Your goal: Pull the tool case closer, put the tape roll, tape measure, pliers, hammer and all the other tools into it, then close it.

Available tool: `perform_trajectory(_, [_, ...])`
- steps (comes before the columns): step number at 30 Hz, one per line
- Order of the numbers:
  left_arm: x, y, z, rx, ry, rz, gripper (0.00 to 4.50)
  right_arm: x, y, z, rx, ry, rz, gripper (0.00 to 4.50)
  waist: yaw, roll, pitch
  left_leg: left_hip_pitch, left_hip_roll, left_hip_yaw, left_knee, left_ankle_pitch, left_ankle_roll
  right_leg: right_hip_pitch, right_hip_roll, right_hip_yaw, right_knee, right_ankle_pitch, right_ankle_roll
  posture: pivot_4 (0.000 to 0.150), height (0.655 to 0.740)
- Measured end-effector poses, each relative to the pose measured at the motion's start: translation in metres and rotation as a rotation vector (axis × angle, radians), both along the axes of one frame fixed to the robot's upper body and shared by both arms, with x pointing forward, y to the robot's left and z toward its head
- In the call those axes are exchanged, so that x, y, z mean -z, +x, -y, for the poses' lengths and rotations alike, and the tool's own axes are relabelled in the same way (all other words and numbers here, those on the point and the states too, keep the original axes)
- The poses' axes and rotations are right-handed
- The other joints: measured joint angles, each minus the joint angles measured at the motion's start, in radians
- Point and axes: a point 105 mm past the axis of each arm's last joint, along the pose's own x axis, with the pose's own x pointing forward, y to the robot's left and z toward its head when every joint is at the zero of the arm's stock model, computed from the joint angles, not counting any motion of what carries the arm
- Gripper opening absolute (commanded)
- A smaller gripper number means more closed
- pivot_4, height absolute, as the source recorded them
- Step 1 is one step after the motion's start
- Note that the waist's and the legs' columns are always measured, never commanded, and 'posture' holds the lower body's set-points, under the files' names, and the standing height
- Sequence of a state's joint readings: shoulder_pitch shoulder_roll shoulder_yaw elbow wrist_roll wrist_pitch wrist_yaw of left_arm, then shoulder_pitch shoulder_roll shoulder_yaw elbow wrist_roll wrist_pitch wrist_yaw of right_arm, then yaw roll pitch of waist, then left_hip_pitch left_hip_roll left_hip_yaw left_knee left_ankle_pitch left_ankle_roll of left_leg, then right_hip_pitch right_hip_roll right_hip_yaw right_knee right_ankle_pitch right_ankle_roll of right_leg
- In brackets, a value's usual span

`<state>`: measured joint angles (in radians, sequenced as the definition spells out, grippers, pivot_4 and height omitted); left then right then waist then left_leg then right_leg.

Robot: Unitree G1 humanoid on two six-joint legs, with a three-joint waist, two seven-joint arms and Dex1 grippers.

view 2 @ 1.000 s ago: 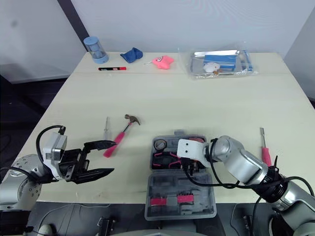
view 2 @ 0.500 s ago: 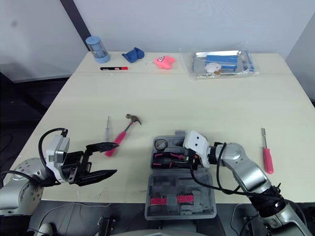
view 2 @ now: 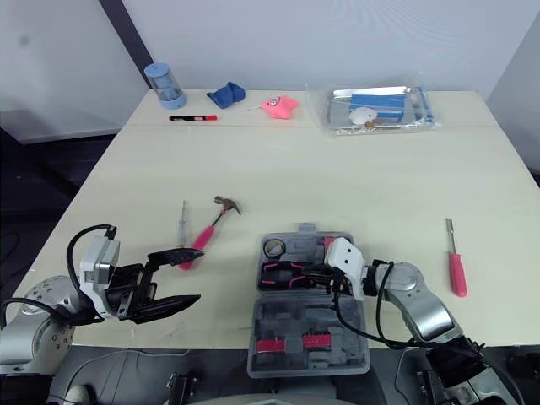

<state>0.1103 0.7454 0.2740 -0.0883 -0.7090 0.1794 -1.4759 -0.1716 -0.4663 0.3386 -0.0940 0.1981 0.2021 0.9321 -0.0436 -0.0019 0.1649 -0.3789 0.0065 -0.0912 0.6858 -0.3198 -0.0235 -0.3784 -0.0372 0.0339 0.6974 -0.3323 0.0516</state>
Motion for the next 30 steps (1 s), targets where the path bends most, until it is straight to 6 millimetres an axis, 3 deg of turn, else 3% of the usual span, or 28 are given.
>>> perform_trajectory(13, [0.001,0.0,0.0,-0.002,-0.002,0.001,4.5,0.017,-0.001,0.003,-0.037,-0.118,0.067,0.04,0.001,-0.004,-0.008,0.003,0.0,0.001,0.0,0.0,0.0,0.002,0.0,0.001,0.0,0.0,0.0,0.15,0.74])
perform_trajectory(20, [0.005,-0.002,0.001,-0.005,0.006,-0.006,4.5,0.028,0.003,-0.004,-0.067,-0.224,0.065,0.04,0.001,-0.009,-0.018,0.041,0.0,0.003,-0.012,-0.003,0.005,0.034,0.001,0.005,-0.004,-0.001,-0.001,0.15,0.74])
perform_trajectory(30, [0.008,-0.002,0.0,-0.024,0.006,-0.017,4.5,0.033,0.004,-0.004,-0.082,-0.263,-0.007,0.04,0.003,-0.013,-0.034,0.048,0.001,0.005,-0.017,-0.003,0.005,0.038,0.0,0.008,-0.006,-0.001,-0.001,0.15,0.74])
